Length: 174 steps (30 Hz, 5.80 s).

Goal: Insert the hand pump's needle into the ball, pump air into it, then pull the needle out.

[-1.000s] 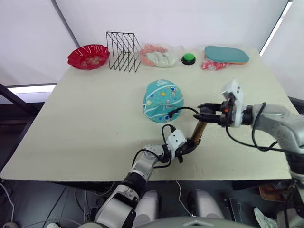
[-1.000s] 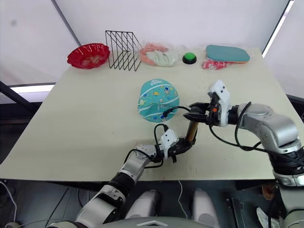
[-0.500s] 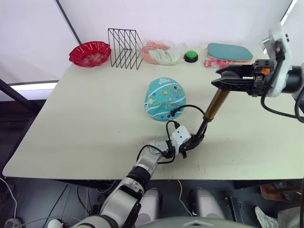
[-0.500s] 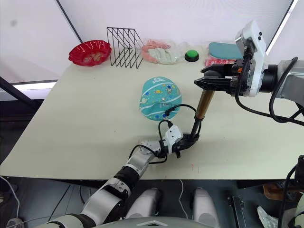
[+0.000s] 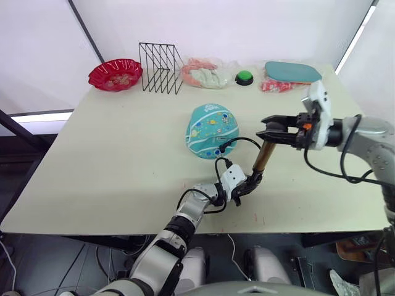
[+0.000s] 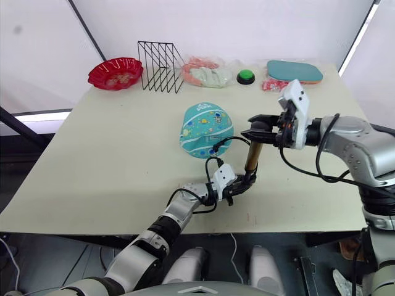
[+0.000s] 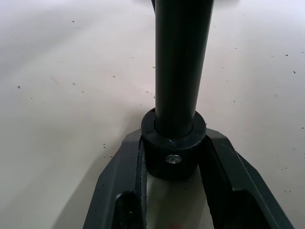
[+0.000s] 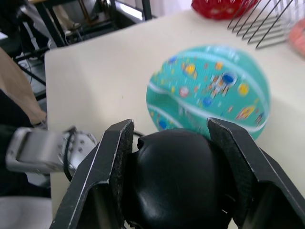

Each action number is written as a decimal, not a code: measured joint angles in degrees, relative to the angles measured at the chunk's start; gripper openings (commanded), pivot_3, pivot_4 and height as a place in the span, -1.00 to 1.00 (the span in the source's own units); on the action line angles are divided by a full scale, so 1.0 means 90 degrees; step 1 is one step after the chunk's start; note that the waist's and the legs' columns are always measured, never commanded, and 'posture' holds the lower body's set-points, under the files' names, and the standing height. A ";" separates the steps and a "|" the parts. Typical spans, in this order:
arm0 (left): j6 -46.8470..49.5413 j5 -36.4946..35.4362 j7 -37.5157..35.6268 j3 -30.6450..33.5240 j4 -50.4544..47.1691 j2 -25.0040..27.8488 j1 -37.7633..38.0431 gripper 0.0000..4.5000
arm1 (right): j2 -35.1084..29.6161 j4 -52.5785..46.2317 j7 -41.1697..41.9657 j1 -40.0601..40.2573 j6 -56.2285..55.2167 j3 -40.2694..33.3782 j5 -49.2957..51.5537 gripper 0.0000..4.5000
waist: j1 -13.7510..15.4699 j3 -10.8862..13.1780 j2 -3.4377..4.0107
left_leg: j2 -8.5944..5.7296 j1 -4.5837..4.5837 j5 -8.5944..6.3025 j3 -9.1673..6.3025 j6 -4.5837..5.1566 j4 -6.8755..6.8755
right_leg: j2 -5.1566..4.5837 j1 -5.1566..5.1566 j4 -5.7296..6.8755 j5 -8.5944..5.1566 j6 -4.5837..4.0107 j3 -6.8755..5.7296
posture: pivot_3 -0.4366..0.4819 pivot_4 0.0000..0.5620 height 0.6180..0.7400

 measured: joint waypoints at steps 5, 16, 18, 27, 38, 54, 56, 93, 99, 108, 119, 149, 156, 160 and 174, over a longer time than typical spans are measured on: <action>0.0059 0.0002 0.0032 0.0005 -0.0034 0.0004 0.0038 -0.53 | 0.0425 0.0536 0.0182 0.0286 -0.0834 0.0424 -0.0650 -0.12 | -0.0009 -0.0070 -0.0004 | 0.0006 0.0010 0.0000 0.0003 -0.0001 -0.0005 | 0.0007 0.0004 -0.0001 -0.0002 0.0001 0.0003 | -0.05 -0.47 1.00; 0.0106 -0.0026 -0.0010 0.0025 -0.0139 -0.0059 0.0027 -0.53 | 0.0023 -0.0118 -0.0048 0.0214 0.0475 -0.0331 -0.0190 -0.12 | 0.0044 0.0000 0.0025 | 0.0002 -0.0045 0.0000 -0.0014 -0.0002 -0.0003 | 0.0010 -0.0031 -0.0005 0.0000 -0.0004 0.0000 | -0.05 -0.47 1.00; 0.0059 -0.0035 -0.0044 0.0022 -0.0156 -0.0081 0.0014 -0.53 | -0.0175 -0.0344 -0.0122 0.0053 0.0966 -0.0556 0.0144 -0.12 | 0.0056 0.0030 0.0047 | -0.0014 -0.0071 0.0000 -0.0015 -0.0001 0.0000 | -0.0007 -0.0053 -0.0005 0.0013 -0.0024 -0.0001 | -0.05 -0.47 1.00; -0.0008 -0.0063 -0.0100 0.0009 -0.0156 -0.0108 -0.0044 -0.53 | -0.1078 -0.0753 -0.0535 -0.1391 0.2701 -0.1785 0.1668 -0.12 | 0.0085 0.0061 0.0050 | -0.0035 -0.0143 0.0001 -0.0016 0.0002 0.0017 | -0.0026 -0.0118 -0.0001 0.0018 -0.0027 -0.0004 | -0.05 -0.47 1.00; -0.0020 -0.0033 -0.0097 0.0015 -0.0103 -0.0065 -0.0014 -0.53 | -0.0966 -0.0881 -0.0429 -0.0715 0.1954 -0.1728 0.1556 -0.12 | 0.0044 0.0046 0.0026 | -0.0028 -0.0103 0.0001 -0.0014 0.0003 0.0018 | -0.0020 -0.0079 0.0003 0.0004 -0.0003 -0.0005 | -0.05 -0.47 1.00; 0.0254 0.0000 0.0037 0.0088 -0.0353 -0.0009 0.0259 -0.53 | 0.0644 0.0169 -0.0213 0.0543 -0.0537 0.0145 -0.0618 -0.12 | -0.0059 -0.0091 -0.0022 | -0.0014 0.0008 -0.0002 -0.0016 0.0000 -0.0017 | -0.0008 0.0007 -0.0001 -0.0021 0.0018 -0.0002 | -0.05 -0.47 1.00; 0.0269 -0.0002 0.0037 0.0096 -0.0384 -0.0006 0.0269 -0.53 | 0.0503 0.0102 -0.0112 0.0552 -0.0505 0.0124 -0.0614 -0.12 | -0.0058 -0.0089 -0.0022 | -0.0015 0.0005 -0.0002 -0.0016 0.0000 -0.0016 | -0.0009 0.0006 -0.0002 -0.0022 0.0018 -0.0001 | -0.05 -0.47 1.00; 0.0150 -0.0043 -0.0056 0.0074 -0.0262 -0.0009 0.0175 -0.53 | 0.0266 -0.0483 -0.0809 0.0253 0.0895 -0.0323 0.0170 -0.12 | -0.0017 -0.0004 -0.0009 | -0.0019 -0.0004 -0.0012 -0.0009 0.0019 -0.0008 | -0.0015 0.0001 -0.0002 -0.0022 0.0018 -0.0001 | -0.05 -0.47 1.00; 0.0197 -0.0009 0.0009 0.0102 -0.0313 -0.0006 0.0246 -0.53 | 0.0642 -0.0297 -0.0637 0.0558 -0.0042 0.0218 -0.0574 -0.12 | -0.0062 -0.0093 0.0001 | -0.0017 0.0010 -0.0013 -0.0008 0.0018 -0.0013 | -0.0009 0.0007 -0.0001 -0.0024 0.0018 0.0005 | -0.05 -0.47 1.00; 0.0219 -0.0014 -0.0033 0.0109 -0.0397 -0.0003 0.0279 -0.53 | 0.0357 -0.0630 -0.0441 0.0481 0.0353 -0.0131 -0.0398 -0.12 | -0.0069 -0.0058 0.0005 | -0.0019 -0.0007 -0.0013 -0.0010 0.0018 -0.0012 | -0.0013 -0.0002 -0.0003 -0.0023 0.0018 0.0005 | -0.05 -0.47 1.00; 0.0141 -0.0125 -0.0227 0.0091 -0.0505 -0.0090 0.0260 -0.53 | -0.0751 -0.0811 -0.0427 -0.1156 0.2411 -0.1412 0.1320 -0.12 | 0.0040 0.0054 0.0068 | -0.0042 -0.0137 -0.0011 -0.0014 0.0019 0.0013 | -0.0035 -0.0112 0.0000 -0.0002 -0.0012 -0.0002 | -0.05 -0.47 1.00; 0.0240 0.0032 -0.0072 0.0089 -0.0494 0.0036 0.0423 -0.54 | 0.0406 -0.0258 -0.0102 0.0786 -0.0612 0.0292 -0.0615 -0.12 | -0.0063 -0.0140 -0.0012 | -0.0018 0.0012 -0.0014 -0.0010 0.0017 -0.0017 | -0.0011 0.0008 -0.0001 -0.0034 0.0025 0.0006 | -0.05 -0.47 1.00; 0.0200 -0.0020 -0.0167 0.0035 -0.0553 -0.0029 0.0377 -0.54 | -0.0160 -0.0640 -0.0164 0.0547 0.0780 -0.0492 0.0174 -0.12 | 0.0030 -0.0029 0.0018 | -0.0025 -0.0028 -0.0014 -0.0012 0.0017 -0.0012 | -0.0020 -0.0016 -0.0004 -0.0032 0.0023 0.0004 | -0.05 -0.47 1.00; 0.0146 -0.0092 -0.0300 0.0028 -0.0553 -0.0060 0.0309 -0.54 | -0.0536 -0.0904 -0.0353 -0.0010 0.1777 -0.1087 0.0920 -0.12 | 0.0062 0.0020 0.0064 | -0.0039 -0.0104 -0.0013 -0.0018 0.0018 0.0003 | -0.0033 -0.0078 -0.0004 -0.0013 -0.0004 -0.0002 | -0.05 -0.47 1.00; 0.0072 -0.0154 -0.0328 0.0037 -0.0474 -0.0093 0.0252 -0.54 | -0.1451 -0.0751 -0.1114 -0.1925 0.3578 -0.2088 0.2443 -0.12 | 0.0080 0.0064 0.0052 | -0.0050 -0.0143 -0.0012 -0.0011 0.0021 0.0009 | -0.0049 -0.0118 0.0002 -0.0011 -0.0004 -0.0003 | -0.05 -0.47 1.00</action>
